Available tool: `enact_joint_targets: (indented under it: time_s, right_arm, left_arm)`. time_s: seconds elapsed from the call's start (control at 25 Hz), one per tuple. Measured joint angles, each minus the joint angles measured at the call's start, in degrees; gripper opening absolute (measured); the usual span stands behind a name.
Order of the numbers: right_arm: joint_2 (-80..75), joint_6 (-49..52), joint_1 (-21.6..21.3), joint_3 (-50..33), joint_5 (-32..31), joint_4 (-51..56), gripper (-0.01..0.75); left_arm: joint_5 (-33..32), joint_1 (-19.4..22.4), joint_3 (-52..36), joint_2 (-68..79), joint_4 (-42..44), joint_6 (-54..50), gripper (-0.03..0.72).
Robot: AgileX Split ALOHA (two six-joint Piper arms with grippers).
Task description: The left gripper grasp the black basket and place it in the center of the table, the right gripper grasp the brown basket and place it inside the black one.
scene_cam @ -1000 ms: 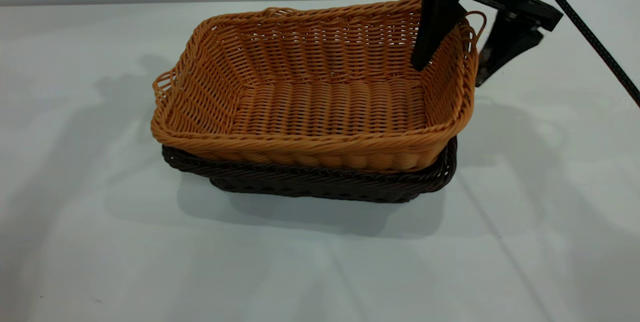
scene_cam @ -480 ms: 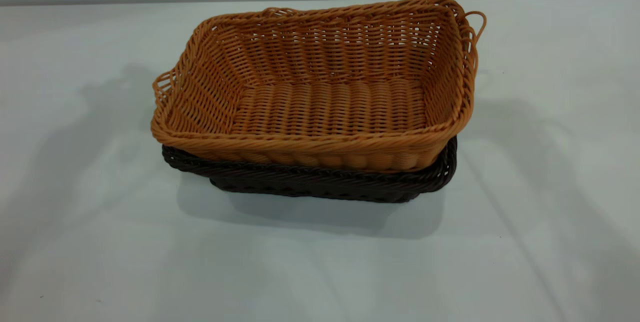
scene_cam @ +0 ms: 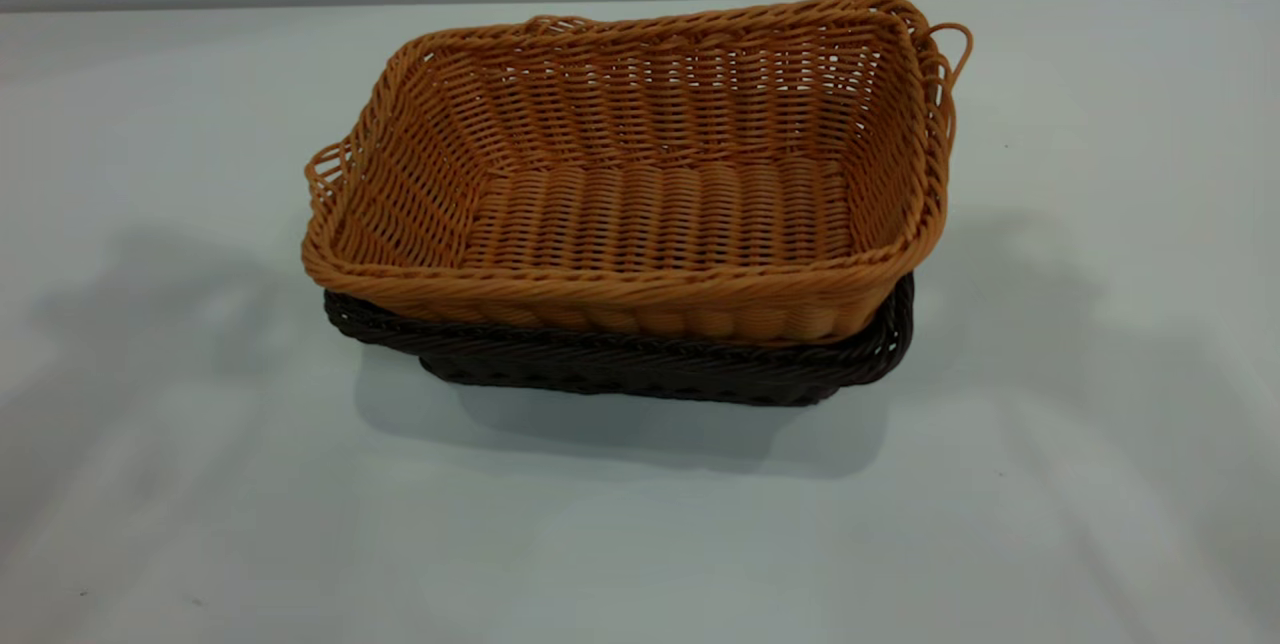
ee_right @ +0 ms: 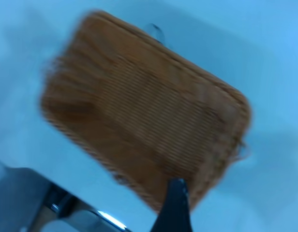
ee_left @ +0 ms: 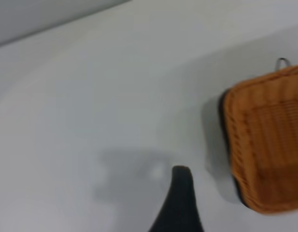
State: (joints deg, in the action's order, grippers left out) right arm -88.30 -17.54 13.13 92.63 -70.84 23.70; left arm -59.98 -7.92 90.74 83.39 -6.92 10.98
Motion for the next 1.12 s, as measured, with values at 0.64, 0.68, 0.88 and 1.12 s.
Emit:
enact_joint_targets:
  time_s: [0.64,0.68,0.88,1.12]
  right_arm:
    - [47.0,-3.95,0.0,-29.53,-1.29,13.45,0.582]
    - [49.84,-3.55,0.0,-31.2,-1.34,13.1,0.582]
    - [61.94,-2.51,0.0,-41.62,-1.55,9.84,0.582]
    - [75.46,-1.97,0.0,-55.31,-0.73,1.94,0.582]
  left_arm:
    - [-6.92,0.0,-21.8,-37.48,0.22,-5.03,0.579]
    - [-6.92,0.0,-24.16,-40.23,0.28,-5.08,0.579]
    - [-6.92,0.0,-36.51,-55.22,0.28,-5.97,0.579]
    - [-6.92,0.0,-47.32,-70.4,1.06,-6.31,0.579]
